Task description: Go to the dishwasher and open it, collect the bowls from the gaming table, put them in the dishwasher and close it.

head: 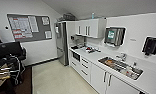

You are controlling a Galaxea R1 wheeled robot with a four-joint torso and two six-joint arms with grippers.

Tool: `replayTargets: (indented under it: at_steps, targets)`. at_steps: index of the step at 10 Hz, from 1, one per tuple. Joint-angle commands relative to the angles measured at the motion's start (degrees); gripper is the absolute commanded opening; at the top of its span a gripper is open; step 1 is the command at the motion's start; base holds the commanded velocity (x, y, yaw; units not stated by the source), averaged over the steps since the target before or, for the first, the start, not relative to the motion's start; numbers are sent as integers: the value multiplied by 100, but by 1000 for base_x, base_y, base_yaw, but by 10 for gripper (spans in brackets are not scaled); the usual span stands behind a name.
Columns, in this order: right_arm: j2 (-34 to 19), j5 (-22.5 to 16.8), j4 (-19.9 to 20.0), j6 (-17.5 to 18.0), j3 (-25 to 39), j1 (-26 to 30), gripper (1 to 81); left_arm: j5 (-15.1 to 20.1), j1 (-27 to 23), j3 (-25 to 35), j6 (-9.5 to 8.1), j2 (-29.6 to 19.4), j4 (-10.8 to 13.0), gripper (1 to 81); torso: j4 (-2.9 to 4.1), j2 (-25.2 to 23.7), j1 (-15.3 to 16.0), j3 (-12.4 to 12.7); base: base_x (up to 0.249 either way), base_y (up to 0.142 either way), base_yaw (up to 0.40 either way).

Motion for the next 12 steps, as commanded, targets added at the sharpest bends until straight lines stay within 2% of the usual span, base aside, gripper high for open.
replayTargets:
  at_steps: [1, 8, 12]
  targets:
    - [-66, -321, -40, -21, 36, 337, 811, 297, -321, -25, 21, -65, 71, 811, 0, 0, 0, 0, 0, 0, 366]
    - [13, -294, -31, -293, -79, 337, 811, 279, -312, -25, 30, -135, 80, 811, 0, 0, 2, -2, 0, 0, 366]
    - [48, -295, -32, -293, -79, 347, 811, 279, -321, -25, 30, -126, 124, 811, 0, 0, 2, -2, 0, 0, 366]
